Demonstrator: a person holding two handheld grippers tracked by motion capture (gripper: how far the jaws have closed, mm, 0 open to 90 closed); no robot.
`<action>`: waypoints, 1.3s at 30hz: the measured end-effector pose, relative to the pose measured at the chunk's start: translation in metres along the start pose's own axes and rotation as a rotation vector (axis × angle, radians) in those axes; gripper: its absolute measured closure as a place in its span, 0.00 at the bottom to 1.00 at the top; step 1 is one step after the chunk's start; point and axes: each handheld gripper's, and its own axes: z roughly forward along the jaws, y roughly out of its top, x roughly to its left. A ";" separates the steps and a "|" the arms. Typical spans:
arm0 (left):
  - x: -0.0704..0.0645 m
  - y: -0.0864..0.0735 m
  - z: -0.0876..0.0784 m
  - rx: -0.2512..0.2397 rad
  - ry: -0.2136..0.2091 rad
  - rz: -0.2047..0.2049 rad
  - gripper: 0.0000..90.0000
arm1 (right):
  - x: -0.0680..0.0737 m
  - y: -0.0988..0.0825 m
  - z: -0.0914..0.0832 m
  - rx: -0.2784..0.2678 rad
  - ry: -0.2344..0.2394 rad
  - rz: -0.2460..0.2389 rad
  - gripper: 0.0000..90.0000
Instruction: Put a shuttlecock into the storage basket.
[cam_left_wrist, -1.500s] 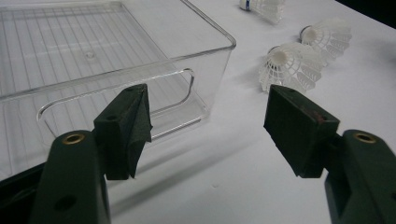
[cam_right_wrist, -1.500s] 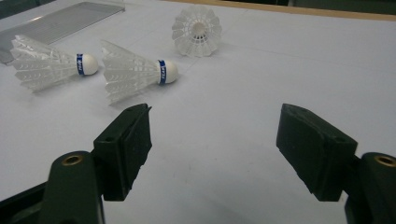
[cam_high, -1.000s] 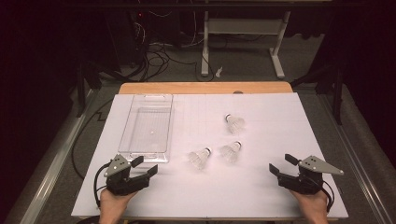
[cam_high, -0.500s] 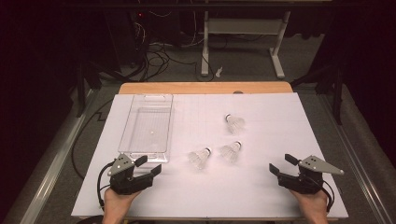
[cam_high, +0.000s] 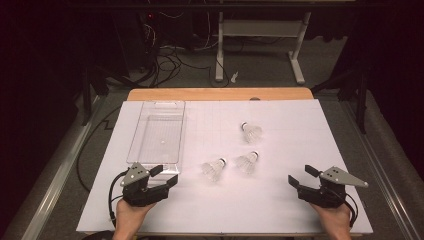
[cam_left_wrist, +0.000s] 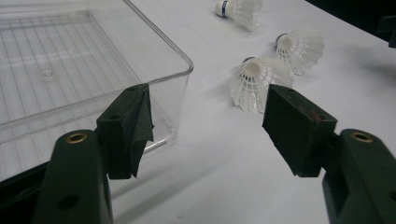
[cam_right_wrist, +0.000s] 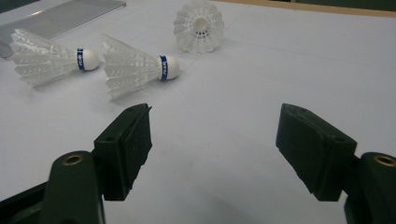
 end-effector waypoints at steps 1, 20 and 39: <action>-0.001 0.000 0.000 0.001 -0.002 0.003 0.38 | 0.000 0.000 0.000 -0.001 0.001 -0.004 0.30; -0.009 -0.001 0.008 0.007 -0.019 0.025 0.39 | 0.000 0.000 0.001 0.002 0.004 -0.004 0.31; -0.016 -0.004 0.018 0.031 -0.038 0.029 0.40 | 0.000 0.000 0.001 0.004 0.006 -0.001 0.31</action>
